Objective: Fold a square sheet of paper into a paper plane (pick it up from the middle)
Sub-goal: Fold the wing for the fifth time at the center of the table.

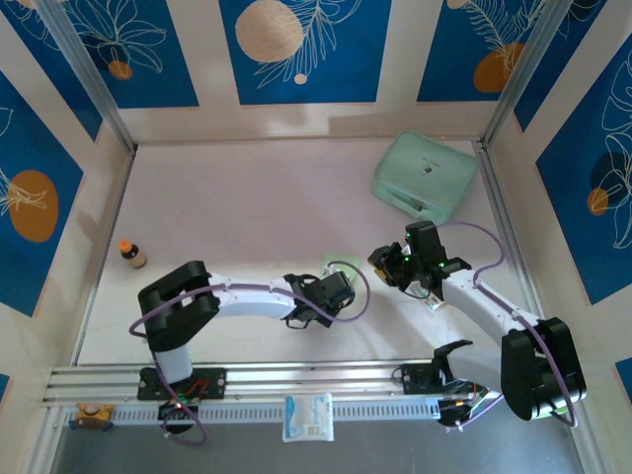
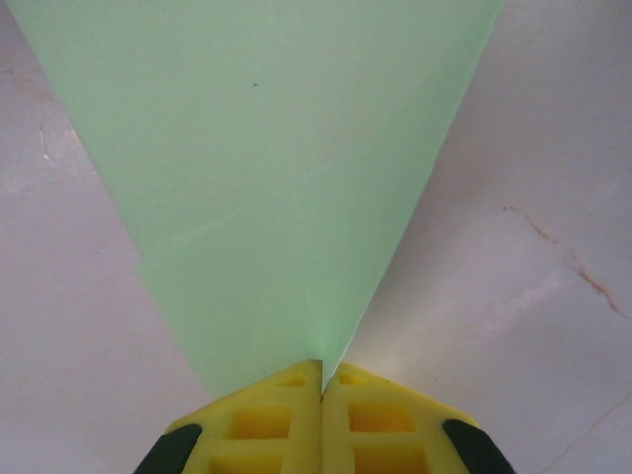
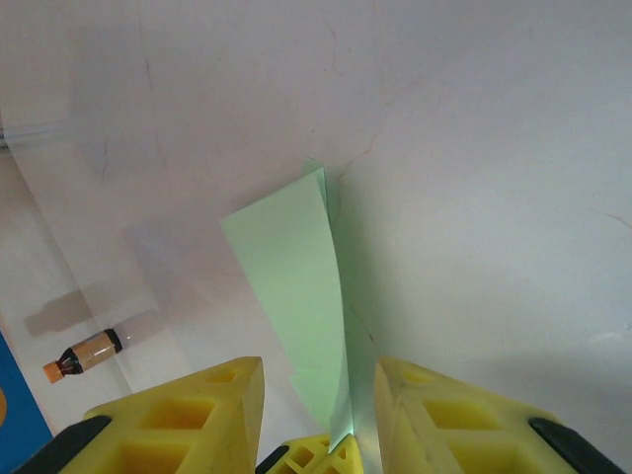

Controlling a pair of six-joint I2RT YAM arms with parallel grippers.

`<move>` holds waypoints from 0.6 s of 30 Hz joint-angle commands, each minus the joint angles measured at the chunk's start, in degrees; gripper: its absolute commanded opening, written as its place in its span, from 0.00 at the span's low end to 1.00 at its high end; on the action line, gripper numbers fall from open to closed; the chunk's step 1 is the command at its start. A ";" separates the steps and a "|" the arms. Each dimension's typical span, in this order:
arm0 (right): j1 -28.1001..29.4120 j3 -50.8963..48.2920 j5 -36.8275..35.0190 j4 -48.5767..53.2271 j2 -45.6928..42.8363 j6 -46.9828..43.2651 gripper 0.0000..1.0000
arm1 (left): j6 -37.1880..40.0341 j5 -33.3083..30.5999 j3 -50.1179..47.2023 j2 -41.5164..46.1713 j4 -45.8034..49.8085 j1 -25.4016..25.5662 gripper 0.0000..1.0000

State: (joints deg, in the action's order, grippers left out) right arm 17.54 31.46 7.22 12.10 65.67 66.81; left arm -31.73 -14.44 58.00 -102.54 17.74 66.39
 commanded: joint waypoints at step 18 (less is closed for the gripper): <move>3.76 -2.15 -4.13 -3.42 -0.06 -5.22 0.29 | -5.74 24.19 -19.65 5.07 -33.01 -10.32 0.00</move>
State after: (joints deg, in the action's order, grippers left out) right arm 19.84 30.11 5.15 10.28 65.84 64.03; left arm -35.79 2.81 40.21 -95.83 -10.98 57.74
